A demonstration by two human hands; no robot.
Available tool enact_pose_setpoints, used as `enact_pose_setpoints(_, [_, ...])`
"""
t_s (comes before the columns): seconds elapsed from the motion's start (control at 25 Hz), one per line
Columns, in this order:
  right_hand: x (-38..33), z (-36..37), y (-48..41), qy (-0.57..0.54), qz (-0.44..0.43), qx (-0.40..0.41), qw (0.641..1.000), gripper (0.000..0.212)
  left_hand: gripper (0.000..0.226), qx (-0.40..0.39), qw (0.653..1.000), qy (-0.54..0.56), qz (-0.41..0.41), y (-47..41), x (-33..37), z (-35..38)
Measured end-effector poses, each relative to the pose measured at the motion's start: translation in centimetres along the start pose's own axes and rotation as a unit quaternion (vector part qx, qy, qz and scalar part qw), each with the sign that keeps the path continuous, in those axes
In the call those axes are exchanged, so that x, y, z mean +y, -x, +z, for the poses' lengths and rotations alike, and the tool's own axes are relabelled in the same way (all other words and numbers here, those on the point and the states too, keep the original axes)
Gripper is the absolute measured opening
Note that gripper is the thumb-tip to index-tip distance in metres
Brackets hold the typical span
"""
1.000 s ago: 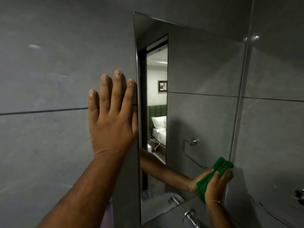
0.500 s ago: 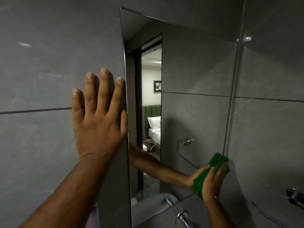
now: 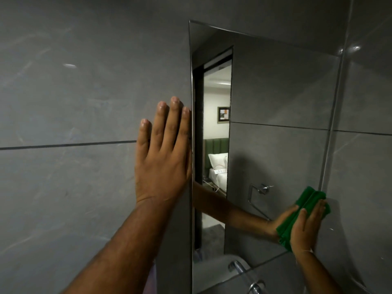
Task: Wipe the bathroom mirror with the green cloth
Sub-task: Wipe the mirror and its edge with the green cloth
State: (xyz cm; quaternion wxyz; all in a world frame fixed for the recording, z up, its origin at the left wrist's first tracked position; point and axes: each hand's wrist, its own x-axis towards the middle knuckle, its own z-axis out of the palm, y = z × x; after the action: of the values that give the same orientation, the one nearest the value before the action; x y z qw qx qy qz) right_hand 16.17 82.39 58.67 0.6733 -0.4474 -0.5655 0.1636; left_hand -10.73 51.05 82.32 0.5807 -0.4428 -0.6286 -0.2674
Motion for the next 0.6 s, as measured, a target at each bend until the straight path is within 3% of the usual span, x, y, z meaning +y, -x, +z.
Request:
enact_pose_setpoints(0.12, [-0.4, -0.1, -1.8, 0.005, -0.029, -0.005, 1.000, 0.081, 0.088, -0.015, 1.000, -0.021, 0.019, 0.2, 0.1, 0.2])
enact_pose_setpoints(0.4, [-3.4, -0.7, -6.3, 0.019, -0.072, -0.027, 0.997, 0.074, 0.076, -0.017, 1.000, 0.002, 0.020, 0.2, 0.0, 0.3])
enact_pose_setpoints(0.6, [-6.4, -1.4, -10.1, 0.030, -0.155, -0.040, 0.987, 0.061, 0.073, -0.023, 0.999, 0.012, 0.021, -0.1, 0.2, 0.2])
